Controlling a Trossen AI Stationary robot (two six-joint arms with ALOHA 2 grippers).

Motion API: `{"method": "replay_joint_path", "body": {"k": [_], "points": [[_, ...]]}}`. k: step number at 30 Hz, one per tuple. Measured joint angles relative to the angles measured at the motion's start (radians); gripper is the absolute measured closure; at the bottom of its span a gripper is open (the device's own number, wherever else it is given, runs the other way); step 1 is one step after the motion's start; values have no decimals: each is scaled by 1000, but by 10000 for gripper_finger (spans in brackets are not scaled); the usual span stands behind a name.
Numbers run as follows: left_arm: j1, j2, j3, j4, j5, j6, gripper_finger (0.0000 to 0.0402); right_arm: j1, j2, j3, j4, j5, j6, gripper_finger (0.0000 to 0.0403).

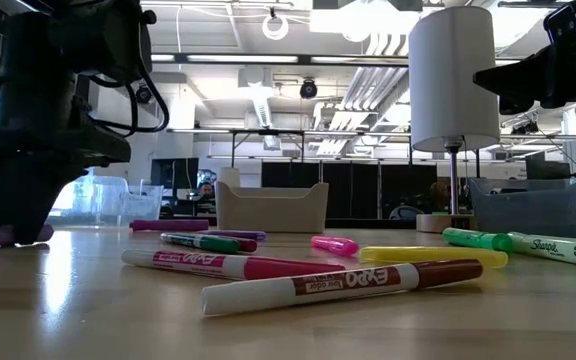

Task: Pick & Place Markers
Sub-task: Put the light purple highlighter into the transparent bin

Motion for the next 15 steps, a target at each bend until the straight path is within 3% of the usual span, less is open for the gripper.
{"method": "replay_joint_path", "body": {"k": [15], "points": [[0, -1, 104, -38, -8, 84, 340, 0, 0, 0, 0, 0, 0, 402]]}}
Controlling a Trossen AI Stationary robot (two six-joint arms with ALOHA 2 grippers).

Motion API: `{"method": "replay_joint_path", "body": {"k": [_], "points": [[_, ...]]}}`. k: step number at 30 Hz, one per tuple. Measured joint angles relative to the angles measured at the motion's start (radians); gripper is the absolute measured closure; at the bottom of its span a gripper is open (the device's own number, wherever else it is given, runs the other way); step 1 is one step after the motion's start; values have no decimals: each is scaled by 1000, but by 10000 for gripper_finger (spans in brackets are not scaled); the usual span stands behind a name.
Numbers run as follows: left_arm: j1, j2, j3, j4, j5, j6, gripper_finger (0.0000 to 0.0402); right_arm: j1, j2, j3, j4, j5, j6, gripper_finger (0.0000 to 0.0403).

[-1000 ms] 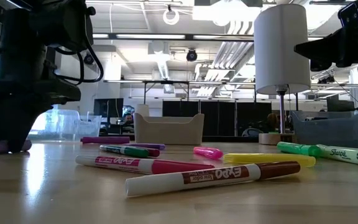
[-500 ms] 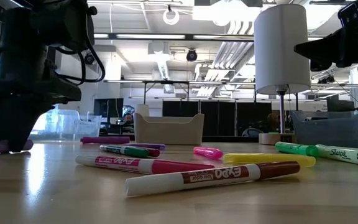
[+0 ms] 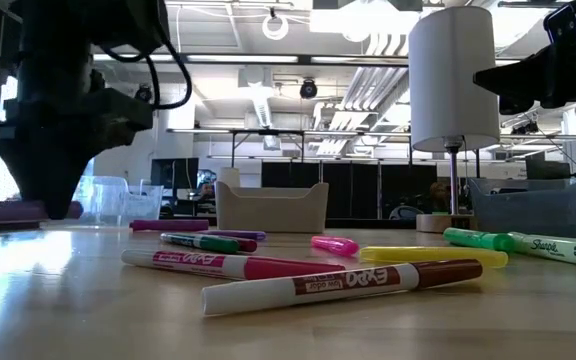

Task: Pick & Place Markers
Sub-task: Put the light purple highlighter into the transparent bin

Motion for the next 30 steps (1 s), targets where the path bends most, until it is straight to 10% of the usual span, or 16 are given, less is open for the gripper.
{"method": "replay_joint_path", "body": {"k": [12, 30], "points": [[85, -2, 264, -257, -99, 249, 339, 0, 0, 0, 0, 0, 0, 402], [730, -100, 347, -339, -66, 803, 339, 0, 0, 0, 0, 0, 0, 402]]}}
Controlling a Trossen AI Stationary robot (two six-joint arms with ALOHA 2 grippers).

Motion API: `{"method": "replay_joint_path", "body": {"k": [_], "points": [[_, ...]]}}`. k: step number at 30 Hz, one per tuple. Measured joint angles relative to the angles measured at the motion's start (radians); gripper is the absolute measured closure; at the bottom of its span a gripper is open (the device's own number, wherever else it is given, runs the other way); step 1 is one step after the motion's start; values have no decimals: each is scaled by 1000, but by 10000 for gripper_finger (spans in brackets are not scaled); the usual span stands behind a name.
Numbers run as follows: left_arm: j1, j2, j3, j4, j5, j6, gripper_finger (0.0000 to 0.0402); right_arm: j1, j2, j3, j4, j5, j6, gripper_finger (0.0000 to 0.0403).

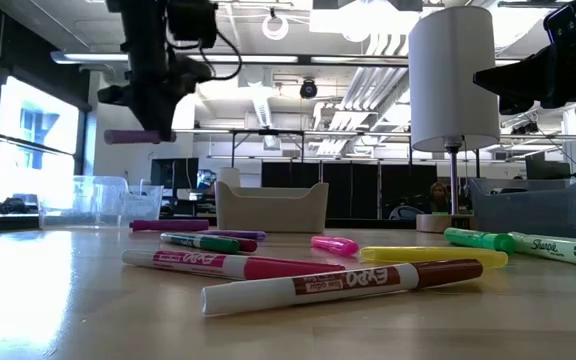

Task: Pick & Place Markers
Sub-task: Put the light purple highlighter into the transparent bin, then put the yellow pen into the gray bin

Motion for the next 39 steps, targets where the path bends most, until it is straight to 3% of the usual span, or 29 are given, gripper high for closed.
{"method": "replay_joint_path", "body": {"k": [9, 17, 25, 32, 39], "points": [[367, 2, 0, 11, 54, 221, 339, 0, 0, 0, 0, 0, 0, 402], [567, 4, -36, 62, 102, 325, 339, 0, 0, 0, 0, 0, 0, 402], [640, 42, -106, 95, 122, 340, 325, 0, 0, 0, 0, 0, 0, 402], [639, 42, -116, 122, 118, 305, 279, 0, 0, 0, 0, 0, 0, 402], [638, 38, -112, 146, 116, 283, 267, 0, 0, 0, 0, 0, 0, 402]]}}
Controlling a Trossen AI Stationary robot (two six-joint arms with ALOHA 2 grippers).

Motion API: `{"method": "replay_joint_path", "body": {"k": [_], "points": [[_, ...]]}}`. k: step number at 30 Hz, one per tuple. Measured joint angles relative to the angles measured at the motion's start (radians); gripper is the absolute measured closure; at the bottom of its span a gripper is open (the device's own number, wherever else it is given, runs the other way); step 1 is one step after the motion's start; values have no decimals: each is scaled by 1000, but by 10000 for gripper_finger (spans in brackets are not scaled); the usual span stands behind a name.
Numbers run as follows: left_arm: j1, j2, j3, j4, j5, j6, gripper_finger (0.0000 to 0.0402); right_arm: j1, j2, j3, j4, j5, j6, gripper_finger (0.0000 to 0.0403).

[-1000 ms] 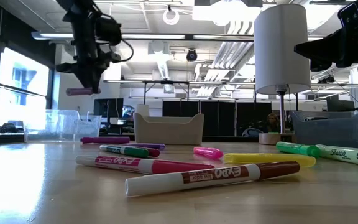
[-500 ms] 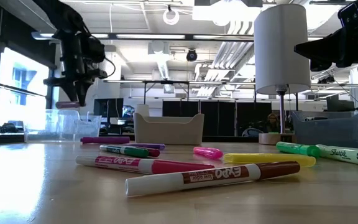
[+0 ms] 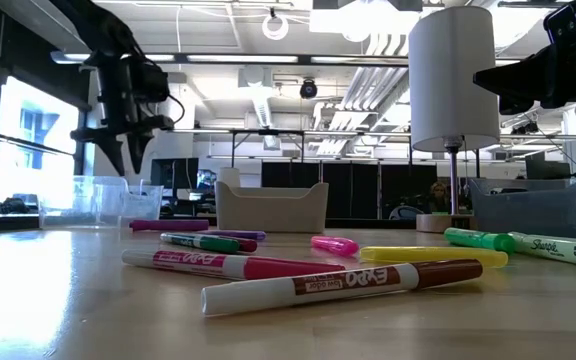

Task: Pick & Place Markers
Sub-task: Put the yellow pen into the gray bin

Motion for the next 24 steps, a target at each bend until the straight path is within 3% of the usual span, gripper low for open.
{"method": "replay_joint_path", "body": {"k": [5, 11, 20, 24], "points": [[-29, -64, 33, 68, 29, -38, 267, 0, 0, 0, 0, 0, 0, 402], [-177, -160, 65, 195, 7, -105, 266, 0, 0, 0, 0, 0, 0, 402], [-628, -193, 64, 351, -254, -138, 277, 0, 0, 0, 0, 0, 0, 402], [-796, -167, 64, 429, -299, -130, 296, 0, 0, 0, 0, 0, 0, 402]]}}
